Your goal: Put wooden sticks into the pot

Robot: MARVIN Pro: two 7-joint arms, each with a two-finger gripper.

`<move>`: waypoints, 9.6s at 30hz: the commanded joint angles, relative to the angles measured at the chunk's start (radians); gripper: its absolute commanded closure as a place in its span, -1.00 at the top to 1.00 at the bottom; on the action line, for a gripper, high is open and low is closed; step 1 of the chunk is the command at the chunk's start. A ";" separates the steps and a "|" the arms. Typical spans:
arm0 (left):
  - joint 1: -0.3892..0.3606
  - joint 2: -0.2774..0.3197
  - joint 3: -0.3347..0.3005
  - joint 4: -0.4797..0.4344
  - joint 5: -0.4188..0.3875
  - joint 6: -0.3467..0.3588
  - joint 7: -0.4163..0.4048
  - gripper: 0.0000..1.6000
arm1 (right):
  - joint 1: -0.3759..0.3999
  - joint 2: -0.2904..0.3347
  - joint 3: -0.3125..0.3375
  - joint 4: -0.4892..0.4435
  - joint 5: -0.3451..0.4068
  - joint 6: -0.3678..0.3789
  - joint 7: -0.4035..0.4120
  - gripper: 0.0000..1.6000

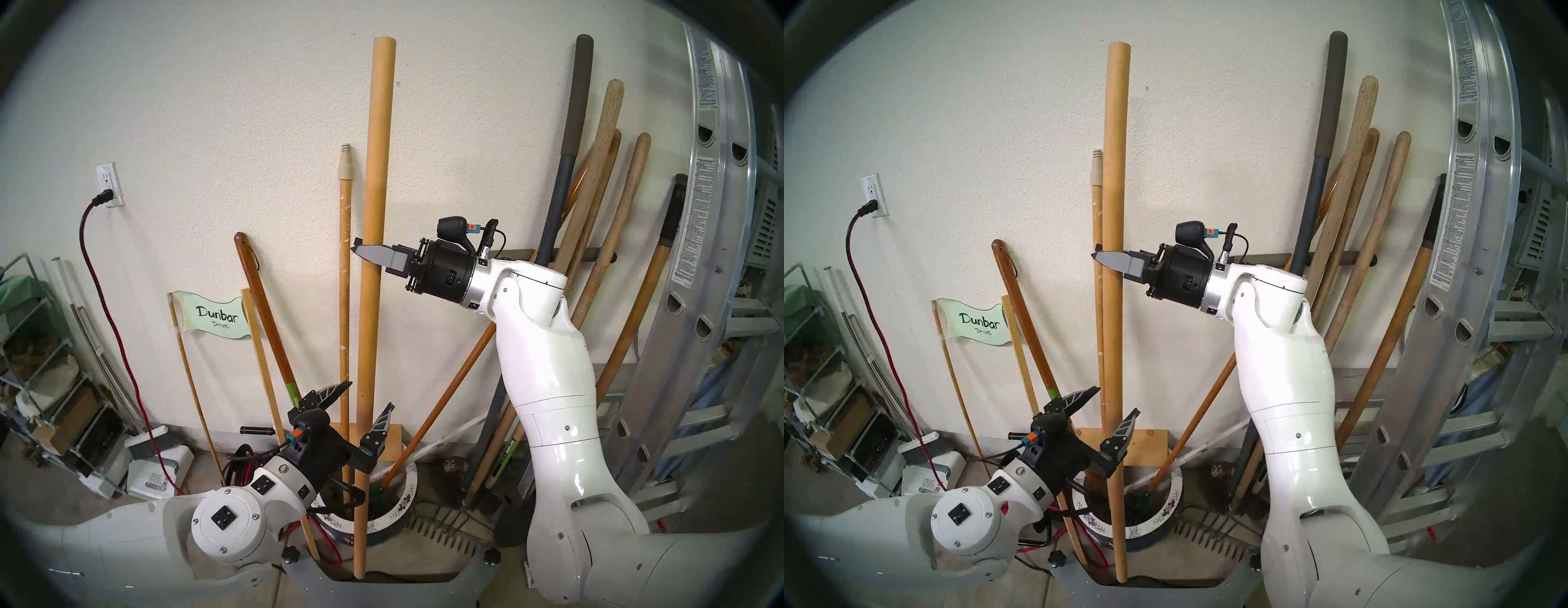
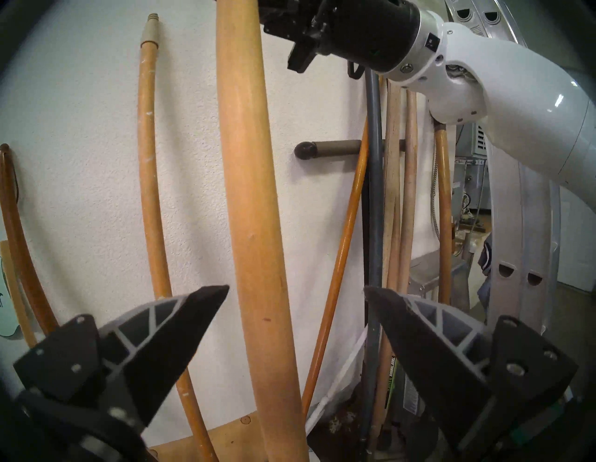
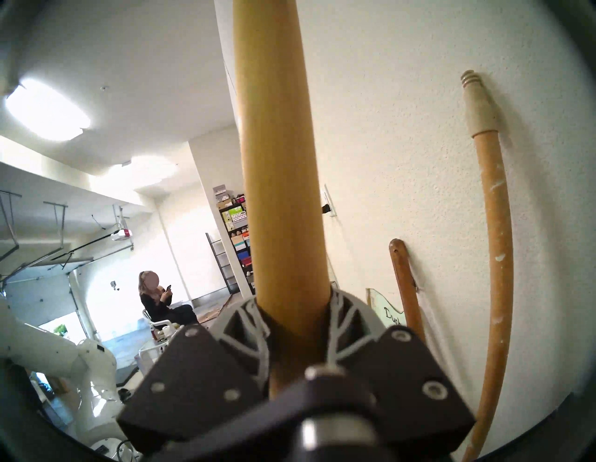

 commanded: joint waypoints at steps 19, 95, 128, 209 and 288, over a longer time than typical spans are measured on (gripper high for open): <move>-0.080 -0.104 -0.018 0.036 -0.030 0.083 -0.003 -1.00 | -0.025 0.059 -0.037 -0.045 0.108 -0.015 0.081 -1.00; 0.010 0.067 -0.079 -0.192 0.131 0.023 0.319 -1.00 | -0.052 0.145 0.104 0.099 0.030 -0.207 -0.062 1.00; -0.019 -0.044 -0.056 -0.069 0.196 -0.094 0.318 -1.00 | -0.076 0.138 0.124 0.059 0.040 -0.209 -0.083 1.00; -0.310 -0.485 0.078 0.765 0.004 -0.082 -0.091 -1.00 | -0.032 0.129 0.207 0.084 0.069 -0.241 -0.069 1.00; -0.707 -1.058 0.036 1.944 -0.160 -0.097 -0.407 0.70 | -0.006 0.154 0.235 0.072 0.037 -0.207 -0.079 1.00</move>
